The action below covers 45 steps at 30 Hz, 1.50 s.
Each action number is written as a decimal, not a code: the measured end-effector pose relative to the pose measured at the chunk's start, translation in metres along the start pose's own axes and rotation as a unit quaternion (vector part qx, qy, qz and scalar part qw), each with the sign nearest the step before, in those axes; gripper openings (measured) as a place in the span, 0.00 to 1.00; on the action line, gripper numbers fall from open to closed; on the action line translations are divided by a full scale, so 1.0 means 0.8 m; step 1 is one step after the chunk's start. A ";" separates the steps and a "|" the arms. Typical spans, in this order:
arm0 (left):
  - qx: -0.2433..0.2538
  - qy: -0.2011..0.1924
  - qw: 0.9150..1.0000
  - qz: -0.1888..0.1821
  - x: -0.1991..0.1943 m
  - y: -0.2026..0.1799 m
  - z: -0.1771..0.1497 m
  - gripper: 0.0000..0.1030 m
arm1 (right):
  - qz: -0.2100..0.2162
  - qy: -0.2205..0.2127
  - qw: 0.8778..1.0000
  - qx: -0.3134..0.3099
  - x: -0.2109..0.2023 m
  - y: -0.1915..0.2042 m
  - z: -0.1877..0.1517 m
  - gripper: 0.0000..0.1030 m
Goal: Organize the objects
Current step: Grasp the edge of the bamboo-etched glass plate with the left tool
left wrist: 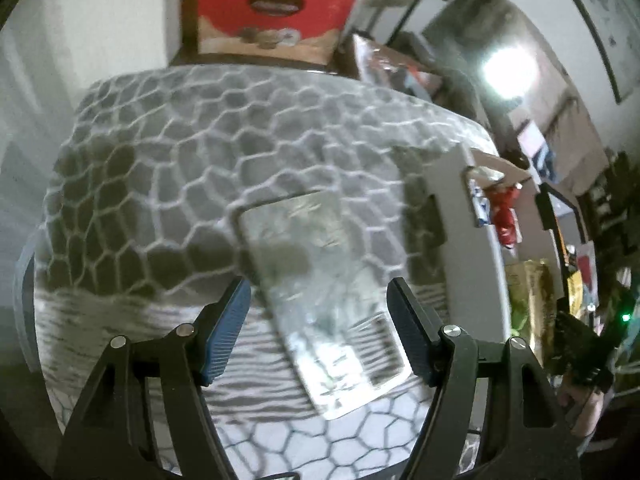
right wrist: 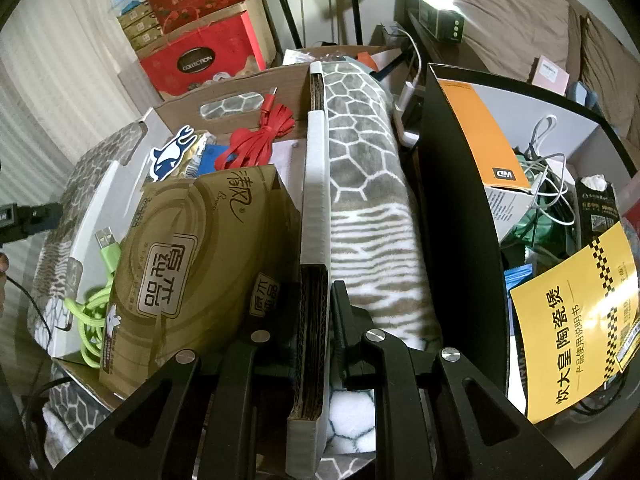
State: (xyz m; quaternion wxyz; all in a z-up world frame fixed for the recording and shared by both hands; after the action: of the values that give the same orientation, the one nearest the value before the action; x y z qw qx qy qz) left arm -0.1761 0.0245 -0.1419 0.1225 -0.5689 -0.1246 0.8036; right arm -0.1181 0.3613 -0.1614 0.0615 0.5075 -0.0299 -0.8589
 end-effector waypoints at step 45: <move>0.004 0.019 1.000 0.013 0.019 -0.010 -0.051 0.45 | 0.000 -0.001 1.000 0.000 -0.002 -0.002 -0.003 0.14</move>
State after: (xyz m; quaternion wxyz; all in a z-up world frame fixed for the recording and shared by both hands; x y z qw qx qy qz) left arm -0.1421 0.0393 -0.1656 0.1166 -0.5852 -0.1117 0.7947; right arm -0.1151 0.3631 -0.1612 0.0620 0.5066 -0.0297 -0.8594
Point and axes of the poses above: each gripper's, at about its wrist camera, not at the fingertips, and x roughly the way its jaws point, y to its left, z to its top, the point moved 8 cm from there along x, roughly the way its jaws point, and after that the axes turned 2 degrees about -z, right-handed, at the moved point
